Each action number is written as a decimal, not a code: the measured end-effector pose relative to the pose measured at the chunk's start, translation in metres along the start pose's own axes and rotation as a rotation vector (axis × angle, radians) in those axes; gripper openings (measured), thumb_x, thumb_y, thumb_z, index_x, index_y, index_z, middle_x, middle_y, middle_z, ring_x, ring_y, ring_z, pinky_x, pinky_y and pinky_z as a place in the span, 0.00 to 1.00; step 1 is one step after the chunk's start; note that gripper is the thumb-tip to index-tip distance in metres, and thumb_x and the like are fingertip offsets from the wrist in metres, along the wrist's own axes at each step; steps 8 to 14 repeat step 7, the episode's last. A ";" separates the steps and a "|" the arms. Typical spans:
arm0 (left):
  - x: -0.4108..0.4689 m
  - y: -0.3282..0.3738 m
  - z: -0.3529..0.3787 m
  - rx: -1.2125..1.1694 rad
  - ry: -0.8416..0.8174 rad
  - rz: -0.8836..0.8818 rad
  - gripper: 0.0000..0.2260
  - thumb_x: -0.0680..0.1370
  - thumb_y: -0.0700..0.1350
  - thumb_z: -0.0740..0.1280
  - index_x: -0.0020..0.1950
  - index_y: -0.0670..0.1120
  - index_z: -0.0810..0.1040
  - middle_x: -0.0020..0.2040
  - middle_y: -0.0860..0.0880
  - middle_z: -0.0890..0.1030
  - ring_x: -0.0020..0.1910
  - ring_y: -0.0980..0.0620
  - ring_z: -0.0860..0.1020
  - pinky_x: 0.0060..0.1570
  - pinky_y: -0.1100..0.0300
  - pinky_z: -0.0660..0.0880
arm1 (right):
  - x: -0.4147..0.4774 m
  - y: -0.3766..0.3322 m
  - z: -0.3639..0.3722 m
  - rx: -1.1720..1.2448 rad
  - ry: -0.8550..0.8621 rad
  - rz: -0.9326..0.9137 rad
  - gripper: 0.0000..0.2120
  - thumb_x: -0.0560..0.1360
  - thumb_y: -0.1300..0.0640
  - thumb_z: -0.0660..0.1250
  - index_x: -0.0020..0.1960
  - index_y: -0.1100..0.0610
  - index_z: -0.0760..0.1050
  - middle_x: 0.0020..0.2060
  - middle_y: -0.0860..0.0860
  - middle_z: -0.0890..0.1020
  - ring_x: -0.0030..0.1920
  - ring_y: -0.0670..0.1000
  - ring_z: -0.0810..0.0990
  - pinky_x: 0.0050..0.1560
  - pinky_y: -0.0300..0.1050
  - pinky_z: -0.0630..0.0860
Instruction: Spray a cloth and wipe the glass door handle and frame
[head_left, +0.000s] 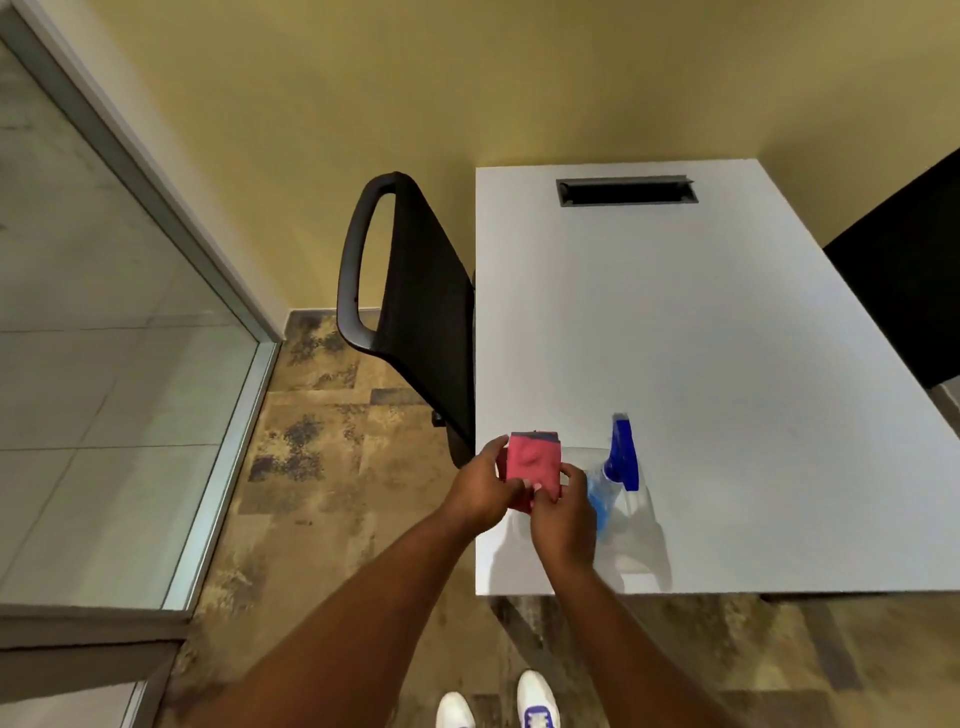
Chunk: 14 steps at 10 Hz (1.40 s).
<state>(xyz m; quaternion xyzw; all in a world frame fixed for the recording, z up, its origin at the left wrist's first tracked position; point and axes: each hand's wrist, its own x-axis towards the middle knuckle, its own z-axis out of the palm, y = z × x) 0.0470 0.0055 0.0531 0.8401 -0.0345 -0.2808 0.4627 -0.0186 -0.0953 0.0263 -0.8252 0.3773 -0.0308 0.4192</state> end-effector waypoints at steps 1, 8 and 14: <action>0.008 -0.005 0.014 0.089 -0.009 0.074 0.24 0.82 0.44 0.68 0.77 0.50 0.68 0.67 0.47 0.79 0.62 0.47 0.79 0.52 0.61 0.75 | 0.010 0.014 0.017 -0.058 -0.030 0.048 0.18 0.82 0.53 0.65 0.71 0.55 0.69 0.59 0.57 0.81 0.59 0.59 0.83 0.60 0.52 0.79; 0.030 -0.056 0.026 0.766 -0.073 0.161 0.33 0.86 0.58 0.55 0.84 0.51 0.39 0.84 0.47 0.39 0.82 0.46 0.37 0.79 0.46 0.40 | 0.024 0.037 0.042 -0.364 -0.150 -0.198 0.32 0.81 0.50 0.68 0.80 0.54 0.61 0.78 0.55 0.68 0.78 0.59 0.68 0.76 0.51 0.67; 0.030 -0.056 0.026 0.766 -0.073 0.161 0.33 0.86 0.58 0.55 0.84 0.51 0.39 0.84 0.47 0.39 0.82 0.46 0.37 0.79 0.46 0.40 | 0.024 0.037 0.042 -0.364 -0.150 -0.198 0.32 0.81 0.50 0.68 0.80 0.54 0.61 0.78 0.55 0.68 0.78 0.59 0.68 0.76 0.51 0.67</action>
